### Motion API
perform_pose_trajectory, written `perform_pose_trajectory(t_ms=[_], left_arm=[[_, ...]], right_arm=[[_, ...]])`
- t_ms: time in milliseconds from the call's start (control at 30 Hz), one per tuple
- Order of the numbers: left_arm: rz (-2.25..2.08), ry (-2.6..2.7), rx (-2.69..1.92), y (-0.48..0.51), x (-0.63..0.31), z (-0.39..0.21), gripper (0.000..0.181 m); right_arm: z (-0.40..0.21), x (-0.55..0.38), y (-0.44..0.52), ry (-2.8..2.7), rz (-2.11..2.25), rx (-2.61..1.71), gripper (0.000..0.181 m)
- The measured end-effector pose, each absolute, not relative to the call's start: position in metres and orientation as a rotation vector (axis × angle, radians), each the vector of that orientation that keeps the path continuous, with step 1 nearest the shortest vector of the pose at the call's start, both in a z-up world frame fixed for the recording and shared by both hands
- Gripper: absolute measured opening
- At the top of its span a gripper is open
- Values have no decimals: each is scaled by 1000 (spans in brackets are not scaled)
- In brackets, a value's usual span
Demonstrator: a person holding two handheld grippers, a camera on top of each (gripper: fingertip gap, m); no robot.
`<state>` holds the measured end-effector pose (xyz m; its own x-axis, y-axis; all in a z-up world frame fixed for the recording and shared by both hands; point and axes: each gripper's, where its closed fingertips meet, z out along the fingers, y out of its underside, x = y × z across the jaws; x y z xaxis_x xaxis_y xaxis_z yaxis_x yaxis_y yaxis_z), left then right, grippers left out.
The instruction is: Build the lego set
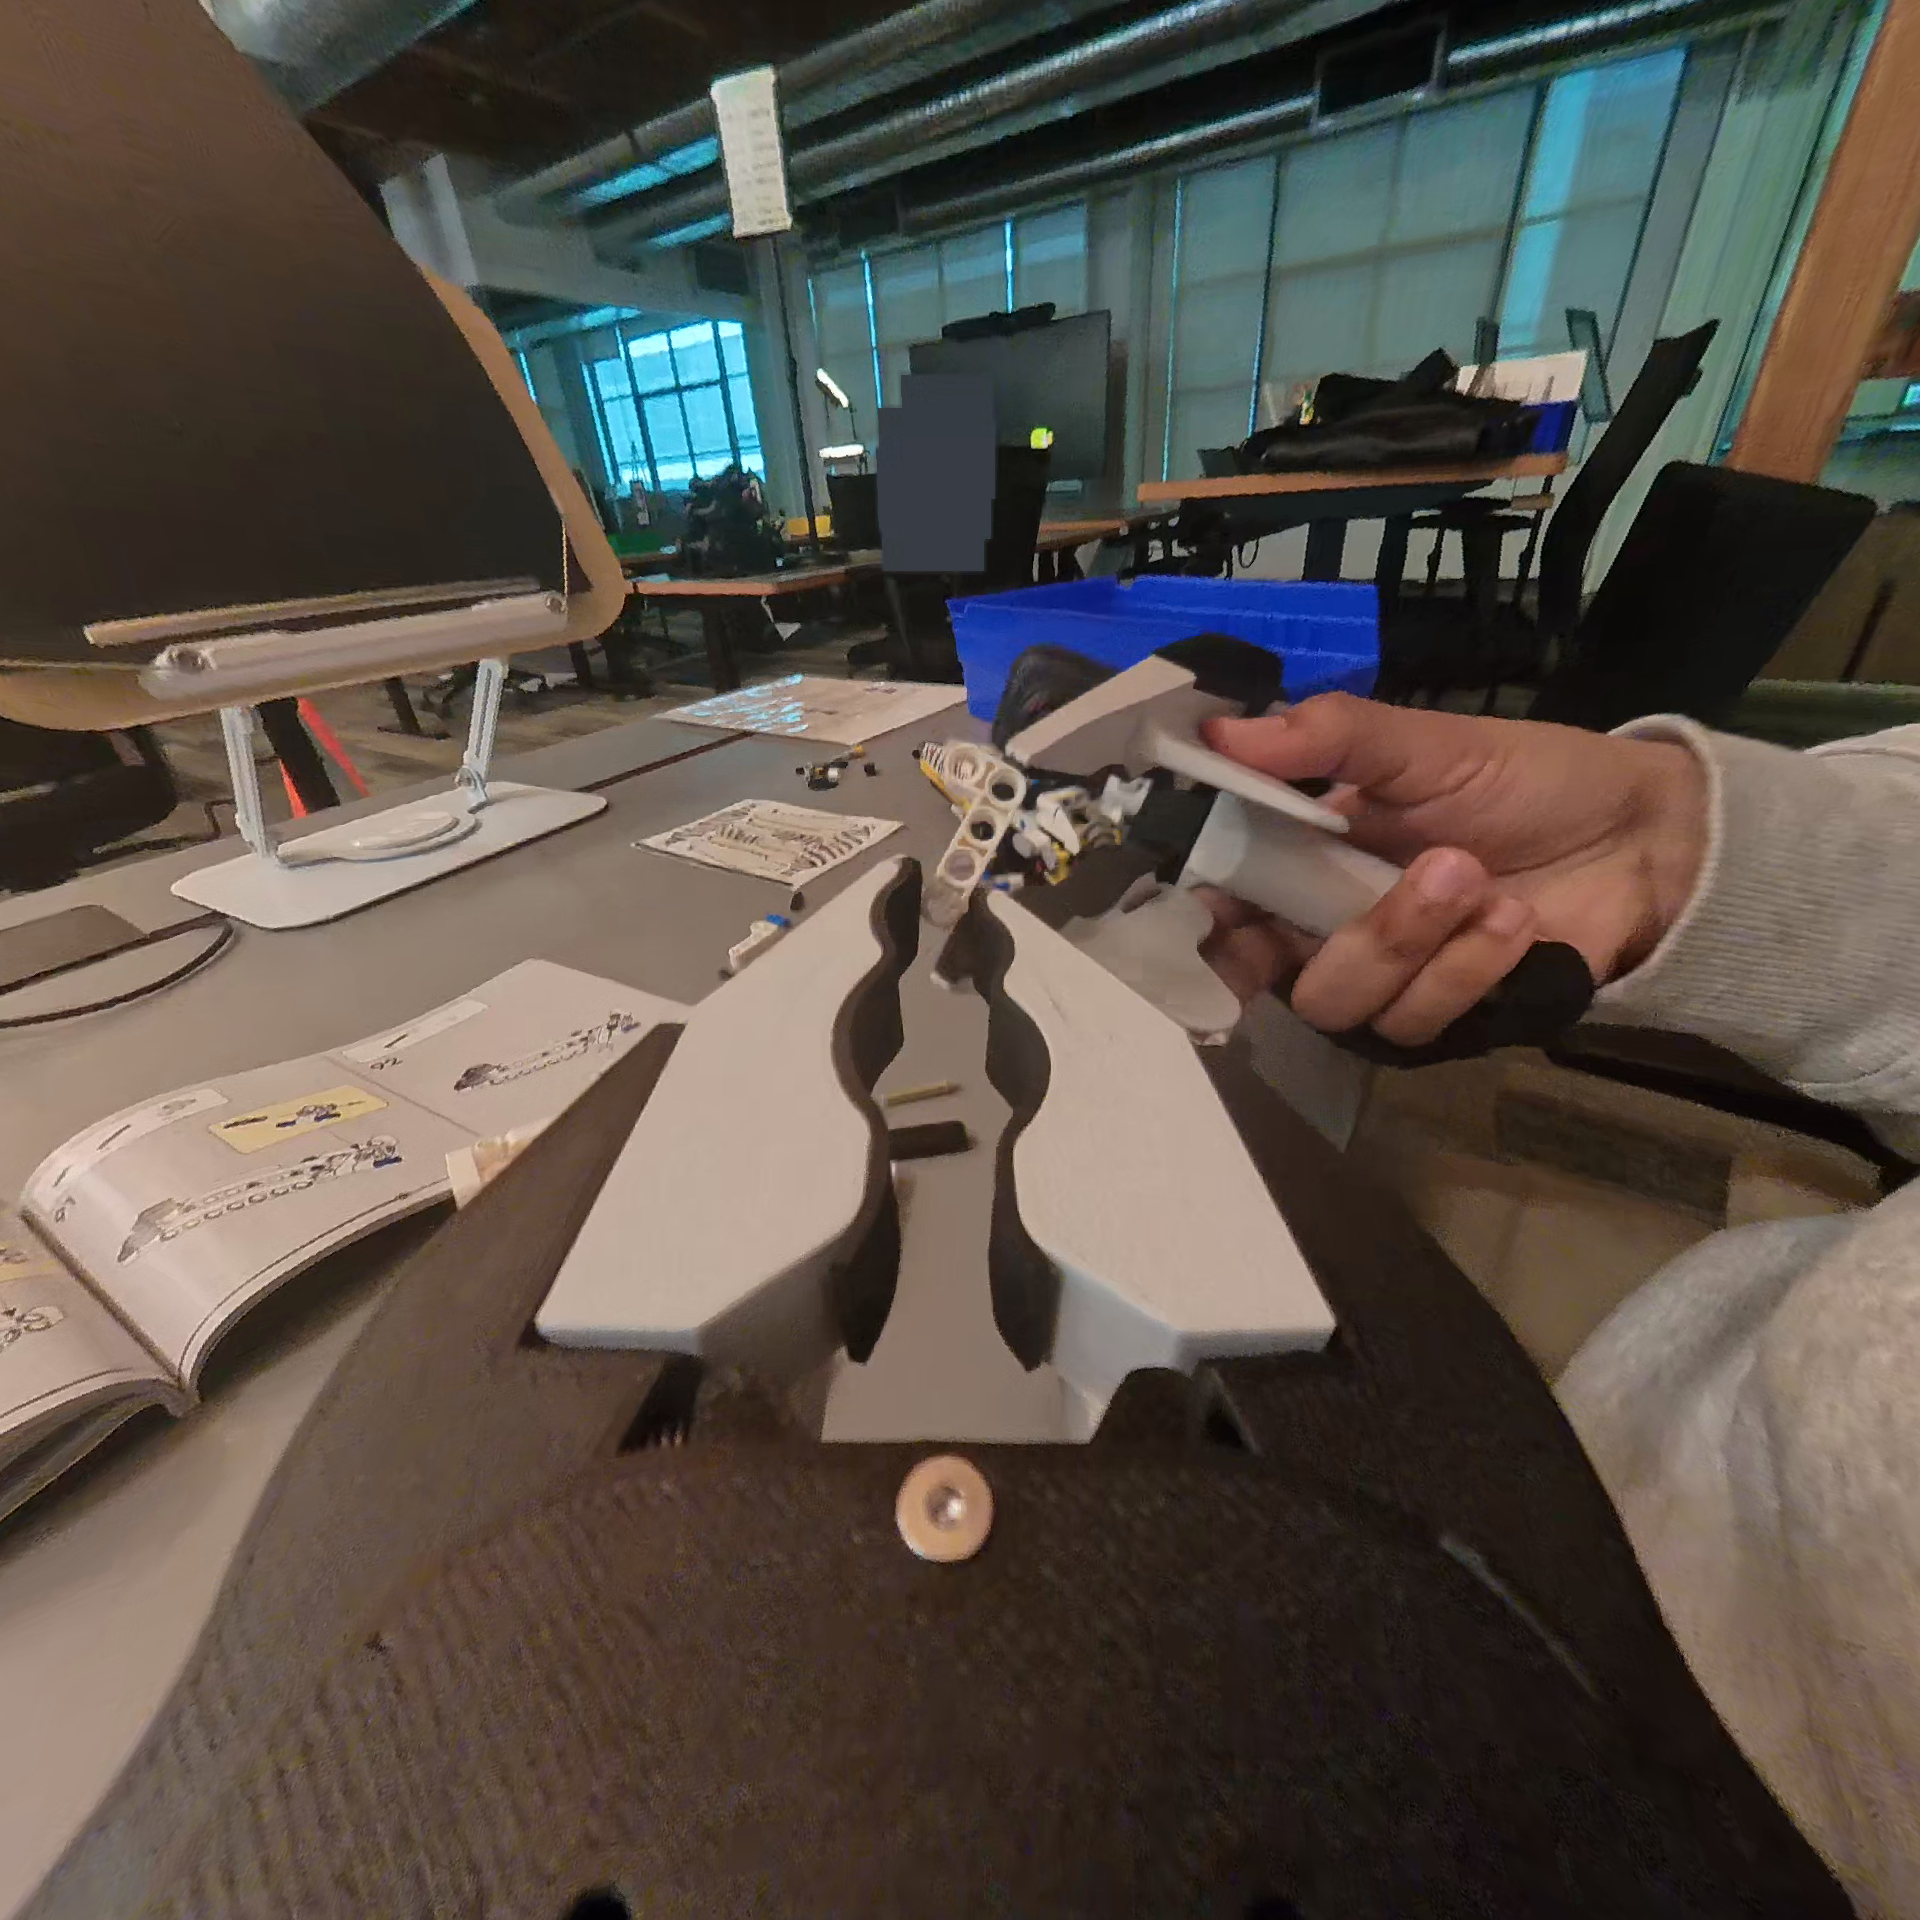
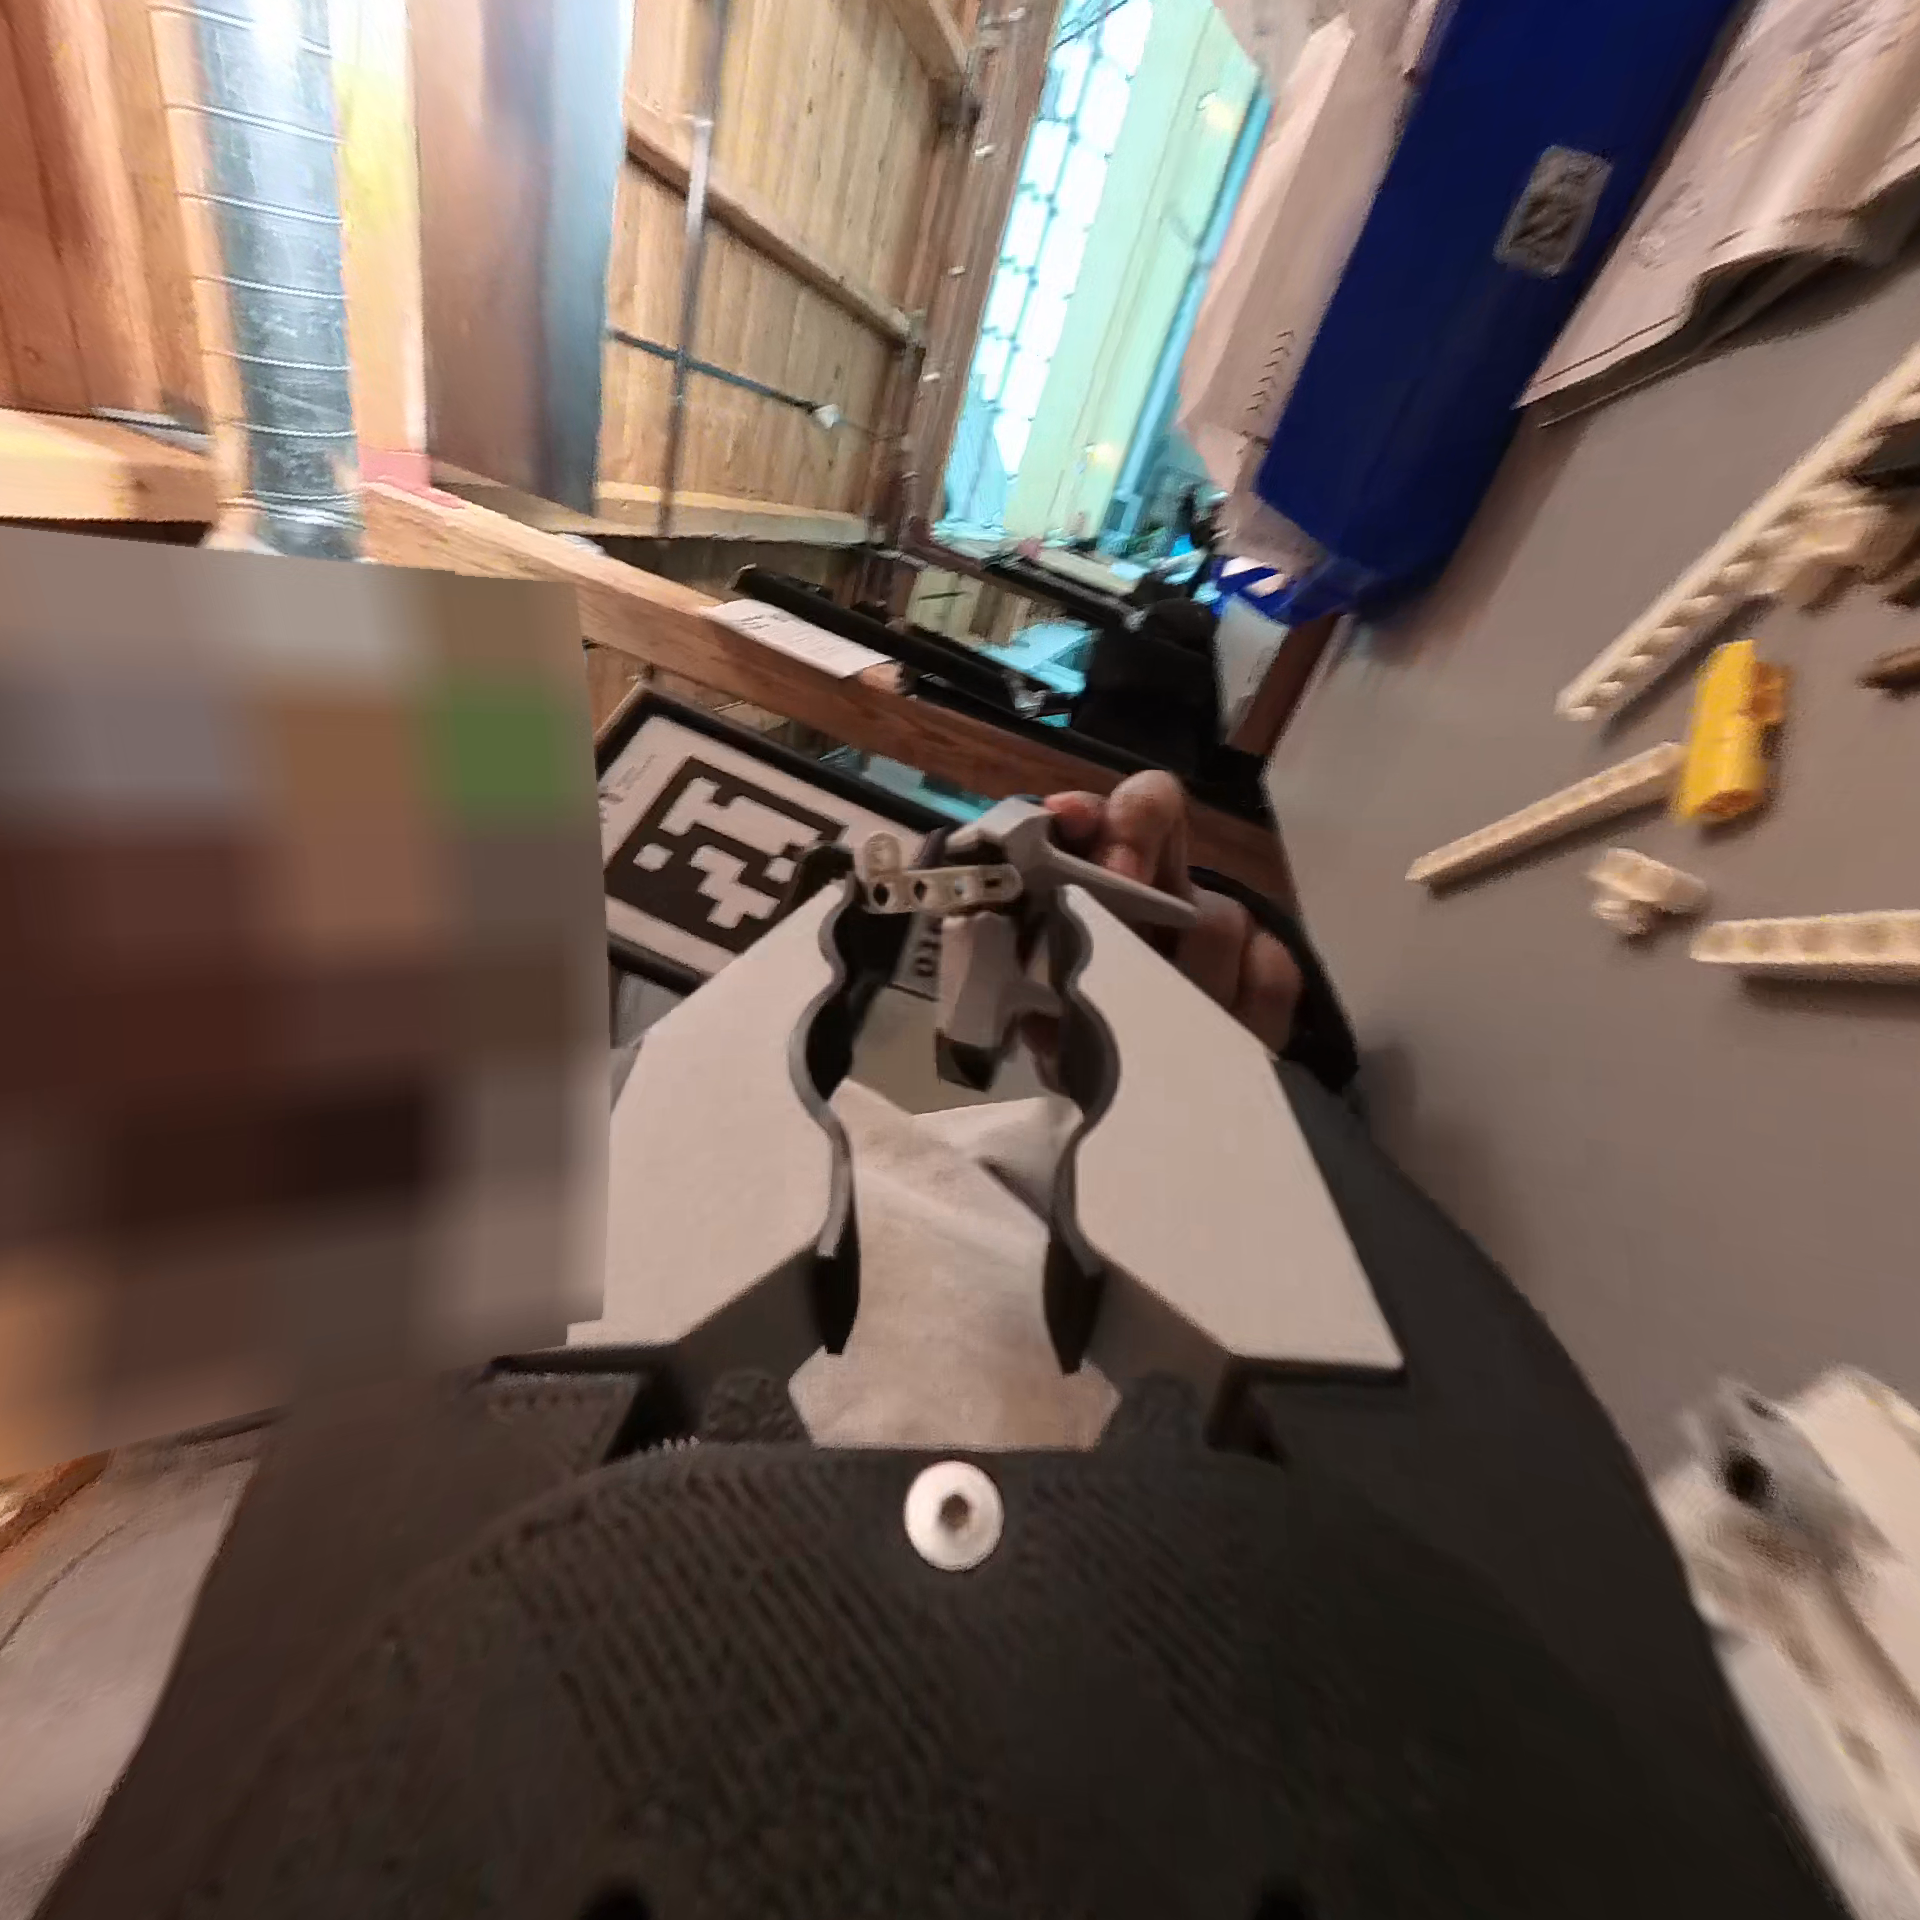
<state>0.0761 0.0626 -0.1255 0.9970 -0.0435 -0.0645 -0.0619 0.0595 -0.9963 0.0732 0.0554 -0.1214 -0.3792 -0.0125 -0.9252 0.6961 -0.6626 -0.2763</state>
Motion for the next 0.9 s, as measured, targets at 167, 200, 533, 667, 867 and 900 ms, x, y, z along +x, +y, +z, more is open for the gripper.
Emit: perform_pose_trajectory(t_ms=[167,200,533,667,867,900], left_arm=[[-45,55,-1634,69,69,-145,5],[-62,69,-1682,71,71,-151,5],[91,107,-2341,68,82,-246,6],[-72,21,-2319,75,84,-247,15],[-197,-34,-2276,72,84,-243,38],[-198,-38,-2274,72,83,-242,37]], right_arm=[[-159,79,82,1452,-2064,1862,40],[-162,82,89,1559,-2060,1926,39],[-185,94,128,1942,-1929,2190,33],[-189,93,137,1964,-1888,2256,32],[-175,95,147,1963,-1929,2294,32],[-173,95,147,1978,-1929,2293,32]])
